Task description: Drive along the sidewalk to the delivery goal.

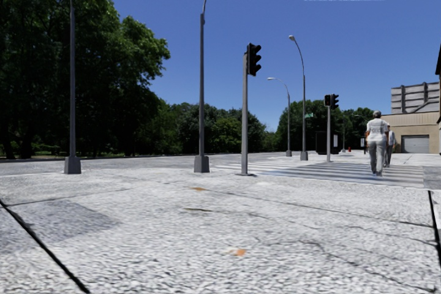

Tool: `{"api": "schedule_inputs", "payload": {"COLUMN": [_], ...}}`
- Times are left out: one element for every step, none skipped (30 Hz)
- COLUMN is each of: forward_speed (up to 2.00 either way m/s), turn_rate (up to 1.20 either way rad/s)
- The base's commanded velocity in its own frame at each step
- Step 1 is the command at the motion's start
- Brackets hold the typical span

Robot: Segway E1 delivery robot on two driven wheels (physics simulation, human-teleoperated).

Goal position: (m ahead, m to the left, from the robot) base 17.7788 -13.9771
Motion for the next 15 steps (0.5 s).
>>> {"api": "schedule_inputs", "payload": {"forward_speed": [2.0, 2.0, 2.0, 2.0, 2.0, 2.0, 2.0, 2.0, 2.0, 2.0, 2.0, 2.0, 2.0, 2.0, 2.0], "turn_rate": [-0.31, -0.31, -0.31, -0.31, -0.31, -0.31, -0.31, -0.31, -0.31, -0.31, -0.31, -0.31, -0.31, -0.31, -0.31]}}
